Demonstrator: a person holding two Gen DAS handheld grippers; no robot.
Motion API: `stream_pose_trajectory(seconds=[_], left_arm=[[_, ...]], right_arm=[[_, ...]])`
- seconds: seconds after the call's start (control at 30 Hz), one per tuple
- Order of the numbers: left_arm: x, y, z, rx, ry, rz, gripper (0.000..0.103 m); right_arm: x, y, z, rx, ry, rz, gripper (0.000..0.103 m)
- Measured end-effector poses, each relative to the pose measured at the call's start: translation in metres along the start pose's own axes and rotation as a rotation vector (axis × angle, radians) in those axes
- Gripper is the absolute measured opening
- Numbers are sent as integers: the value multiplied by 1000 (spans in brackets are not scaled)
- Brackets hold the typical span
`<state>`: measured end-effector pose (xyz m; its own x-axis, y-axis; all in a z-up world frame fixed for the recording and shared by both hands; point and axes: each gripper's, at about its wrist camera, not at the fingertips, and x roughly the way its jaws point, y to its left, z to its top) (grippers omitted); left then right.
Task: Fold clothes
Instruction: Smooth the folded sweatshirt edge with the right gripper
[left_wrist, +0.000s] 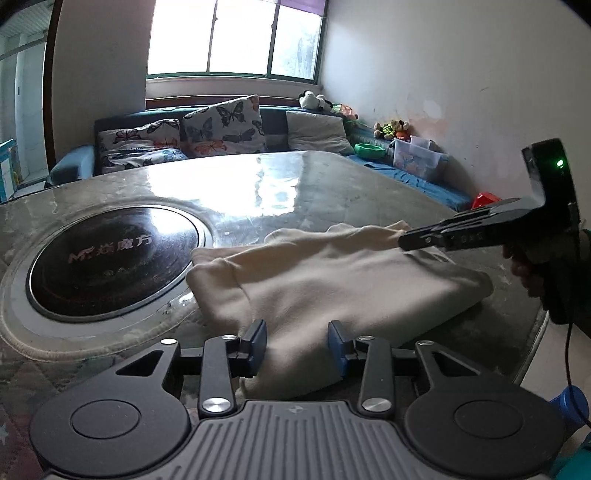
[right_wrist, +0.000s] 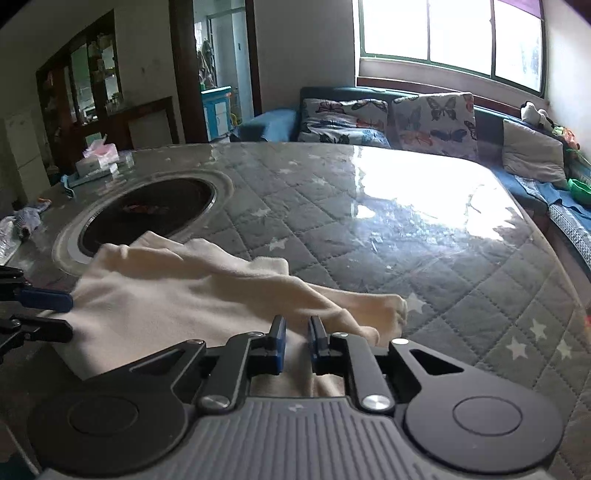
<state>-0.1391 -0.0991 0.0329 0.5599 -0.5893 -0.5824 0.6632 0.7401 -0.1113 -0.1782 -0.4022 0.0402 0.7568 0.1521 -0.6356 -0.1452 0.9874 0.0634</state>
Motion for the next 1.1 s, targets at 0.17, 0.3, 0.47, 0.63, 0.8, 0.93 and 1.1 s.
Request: stream_pose_trajectory(seconds=[0.17,0.3,0.47,0.63,0.8,0.93,1.1], left_arm=[[-2,0,3,-7,-13,1,39],[-6,1,10,-27,-39,-2,39],[3,-3,4,-23,0,10,38],[6,-5,-1,-7,10,14,39],[-1,0,7,-22,-12,14,39],[3,9,17,-41,-23,42,39],[18,24,22,-102,10,69,38]], right_arm=[[0,3,-5,-16,19,6,16],[-12,12,0,-34,-6,44,17],[-24,48,-3,-137,-12,167,17],[-24,76,-15,-225,19,239,17],[-21,84,-13,-270,43,230,17],[-13,89,0,-272,29,243,17],[14,98,11,-269,35,255,16]])
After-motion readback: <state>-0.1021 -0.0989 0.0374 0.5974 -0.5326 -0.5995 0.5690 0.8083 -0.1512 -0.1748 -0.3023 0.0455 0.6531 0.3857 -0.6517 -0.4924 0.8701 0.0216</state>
